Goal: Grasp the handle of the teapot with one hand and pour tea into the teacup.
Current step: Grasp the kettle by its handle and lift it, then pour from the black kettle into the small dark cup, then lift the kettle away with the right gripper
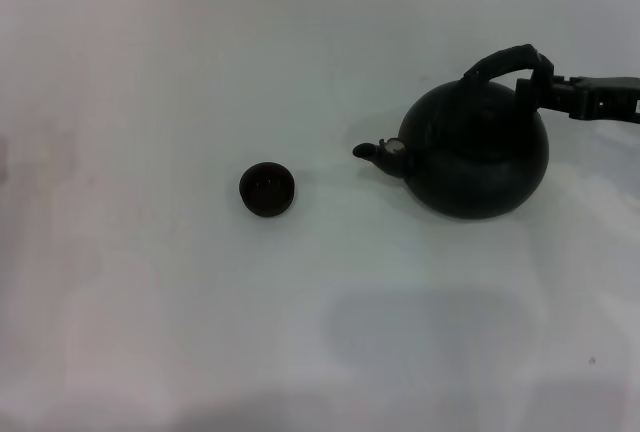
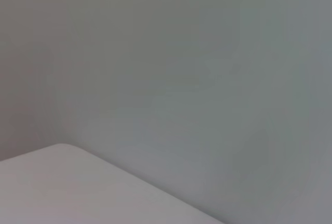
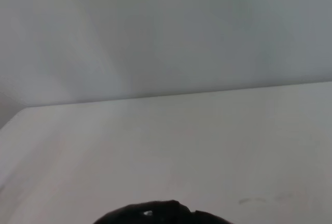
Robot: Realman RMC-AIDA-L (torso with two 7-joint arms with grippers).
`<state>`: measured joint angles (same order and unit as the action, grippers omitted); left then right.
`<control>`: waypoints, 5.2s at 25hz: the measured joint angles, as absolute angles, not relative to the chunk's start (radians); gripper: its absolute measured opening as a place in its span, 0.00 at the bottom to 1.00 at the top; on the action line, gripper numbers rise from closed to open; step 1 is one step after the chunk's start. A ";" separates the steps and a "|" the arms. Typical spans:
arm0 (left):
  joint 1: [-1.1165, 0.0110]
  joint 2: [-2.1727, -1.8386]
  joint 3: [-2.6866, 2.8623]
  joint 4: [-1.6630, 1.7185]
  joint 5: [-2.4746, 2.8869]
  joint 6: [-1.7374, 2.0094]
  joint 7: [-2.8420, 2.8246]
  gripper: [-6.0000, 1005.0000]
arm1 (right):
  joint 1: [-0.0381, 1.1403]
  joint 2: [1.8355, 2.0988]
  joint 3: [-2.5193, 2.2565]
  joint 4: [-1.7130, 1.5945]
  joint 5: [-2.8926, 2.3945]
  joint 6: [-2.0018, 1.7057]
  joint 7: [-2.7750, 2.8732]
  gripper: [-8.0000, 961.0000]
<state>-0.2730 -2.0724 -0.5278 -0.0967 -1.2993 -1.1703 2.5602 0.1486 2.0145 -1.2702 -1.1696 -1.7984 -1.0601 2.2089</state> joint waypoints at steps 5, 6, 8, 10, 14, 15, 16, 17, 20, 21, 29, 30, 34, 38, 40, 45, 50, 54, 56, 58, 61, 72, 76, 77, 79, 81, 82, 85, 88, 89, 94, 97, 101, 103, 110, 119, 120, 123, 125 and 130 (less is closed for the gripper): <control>-0.273 -2.072 -0.528 -0.097 -1.299 -1.170 2.560 0.61 | 0.155 2.013 -1.267 -1.150 -1.795 -1.060 2.207 0.48; -0.273 -2.072 -0.528 -0.097 -1.299 -1.170 2.560 0.61 | 0.155 2.013 -1.265 -1.148 -1.793 -1.060 2.204 0.47; -0.273 -2.072 -0.528 -0.097 -1.299 -1.171 2.560 0.61 | 0.155 2.012 -1.263 -1.147 -1.791 -1.062 2.200 0.44; -0.273 -2.072 -0.528 -0.097 -1.299 -1.173 2.560 0.61 | 0.156 2.012 -1.262 -1.145 -1.791 -1.064 2.198 0.38; -0.273 -2.072 -0.528 -0.097 -1.300 -1.178 2.560 0.61 | 0.159 2.013 -1.263 -1.143 -1.791 -1.066 2.195 0.28; -0.273 -2.072 -0.528 -0.097 -1.300 -1.178 2.560 0.61 | 0.159 2.013 -1.264 -1.143 -1.791 -1.066 2.194 0.28; -0.273 -2.072 -0.528 -0.097 -1.300 -1.179 2.560 0.61 | 0.160 2.013 -1.265 -1.143 -1.791 -1.066 2.193 0.28; -0.273 -2.072 -0.528 -0.097 -1.300 -1.179 2.560 0.61 | 0.160 2.013 -1.265 -1.143 -1.791 -1.066 2.193 0.28; -0.273 -2.072 -0.528 -0.097 -1.300 -1.179 2.560 0.61 | 0.160 2.013 -1.269 -1.148 -1.794 -1.066 2.193 0.28; -0.273 -2.072 -0.528 -0.097 -1.300 -1.179 2.560 0.61 | 0.161 2.013 -1.269 -1.150 -1.794 -1.067 2.193 0.28; -0.273 -2.072 -0.528 -0.097 -1.301 -1.180 2.560 0.61 | 0.180 2.013 -1.275 -1.229 -1.799 -1.067 2.193 0.27; -0.273 -2.072 -0.528 -0.097 -1.301 -1.180 2.560 0.61 | 0.187 2.012 -1.278 -1.236 -1.799 -1.069 2.193 0.27; -0.273 -2.072 -0.528 -0.097 -1.301 -1.180 2.560 0.61 | 0.225 2.013 -1.294 -1.248 -1.800 -1.063 2.194 0.27; -0.276 -2.072 -0.528 -0.101 -1.301 -1.180 2.560 0.61 | 0.259 2.014 -1.362 -1.259 -1.802 -1.003 2.194 0.26; -0.277 -2.072 -0.528 -0.101 -1.301 -1.180 2.560 0.61 | 0.271 2.013 -1.404 -1.270 -1.806 -0.956 2.194 0.26; -0.280 -2.072 -0.528 -0.103 -1.301 -1.180 2.560 0.61 | 0.302 2.013 -1.474 -1.287 -1.817 -0.877 2.194 0.26; -0.285 -2.073 -0.528 -0.103 -1.301 -1.180 2.560 0.61 | 0.310 2.013 -1.510 -1.297 -1.836 -0.825 2.193 0.26; -0.288 -2.074 -0.528 -0.103 -1.301 -1.180 2.560 0.61 | 0.311 2.013 -1.550 -1.303 -1.843 -0.774 2.188 0.26; -0.289 -2.074 -0.528 -0.103 -1.301 -1.180 2.560 0.61 | 0.309 2.013 -1.574 -1.309 -1.844 -0.750 2.174 0.26; -0.289 -2.074 -0.528 -0.103 -1.301 -1.180 2.560 0.61 | 0.306 2.013 -1.601 -1.319 -1.846 -0.724 2.156 0.25; -0.289 -2.073 -0.528 -0.102 -1.301 -1.181 2.560 0.61 | 0.303 2.013 -1.632 -1.334 -1.852 -0.696 2.143 0.25; -0.288 -2.074 -0.529 -0.102 -1.301 -1.181 2.560 0.61 | 0.302 2.013 -1.714 -1.350 -1.855 -0.597 2.095 0.24; -0.288 -2.074 -0.529 -0.100 -1.301 -1.181 2.560 0.61 | 0.300 2.013 -1.757 -1.345 -1.855 -0.533 2.050 0.24; -0.288 -2.074 -0.529 -0.099 -1.301 -1.181 2.560 0.61 | 0.300 2.013 -1.768 -1.344 -1.855 -0.522 2.039 0.24; -0.288 -2.074 -0.529 -0.098 -1.301 -1.181 2.560 0.61 | 0.300 2.013 -1.785 -1.343 -1.855 -0.504 2.014 0.24; -0.288 -2.074 -0.529 -0.098 -1.301 -1.181 2.560 0.61 | 0.299 2.013 -1.798 -1.342 -1.855 -0.498 1.990 0.24; -0.288 -2.074 -0.529 -0.098 -1.301 -1.181 2.560 0.61 | 0.299 2.013 -1.803 -1.342 -1.855 -0.496 1.982 0.24; -0.288 -2.074 -0.529 -0.097 -1.301 -1.181 2.560 0.61 | 0.298 2.013 -1.818 -1.341 -1.855 -0.487 1.964 0.24; -0.288 -2.074 -0.529 -0.097 -1.301 -1.181 2.560 0.61 | 0.294 2.013 -1.837 -1.340 -1.855 -0.470 1.944 0.23; -0.288 -2.073 -0.529 -0.096 -1.301 -1.181 2.560 0.61 | 0.292 2.013 -1.846 -1.340 -1.855 -0.462 1.937 0.23; -0.288 -2.072 -0.530 -0.097 -1.301 -1.181 2.560 0.61 | 0.290 2.013 -1.877 -1.340 -1.854 -0.422 1.917 0.21; -0.288 -2.072 -0.531 -0.097 -1.302 -1.181 2.560 0.61 | 0.290 2.014 -1.886 -1.340 -1.854 -0.405 1.907 0.22; -0.288 -2.072 -0.531 -0.097 -1.302 -1.181 2.560 0.61 | 0.289 2.014 -1.891 -1.340 -1.854 -0.395 1.902 0.21; -0.288 -2.072 -0.531 -0.097 -1.302 -1.181 2.560 0.61 | 0.289 2.014 -1.893 -1.340 -1.854 -0.395 1.898 0.20; -0.288 -2.072 -0.531 -0.097 -1.302 -1.180 2.560 0.61 | 0.288 2.014 -1.912 -1.339 -1.854 -0.365 1.884 0.20; -0.288 -2.072 -0.531 -0.097 -1.302 -1.180 2.560 0.61 | 0.286 2.014 -1.973 -1.332 -1.855 -0.274 1.812 0.20; -0.288 -2.072 -0.531 -0.097 -1.302 -1.179 2.560 0.61 | 0.285 2.014 -1.980 -1.330 -1.854 -0.263 1.804 0.20; -0.290 -2.072 -0.531 -0.097 -1.302 -1.180 2.560 0.61 | 0.282 2.014 -1.995 -1.323 -1.855 -0.232 1.792 0.19; -0.292 -2.072 -0.532 -0.097 -1.302 -1.180 2.560 0.61 | 0.278 2.014 -1.996 -1.322 -1.854 -0.226 1.791 0.19; -0.300 -2.072 -0.532 -0.097 -1.303 -1.180 2.560 0.61 | 0.261 2.013 -1.997 -1.322 -1.855 -0.221 1.767 0.19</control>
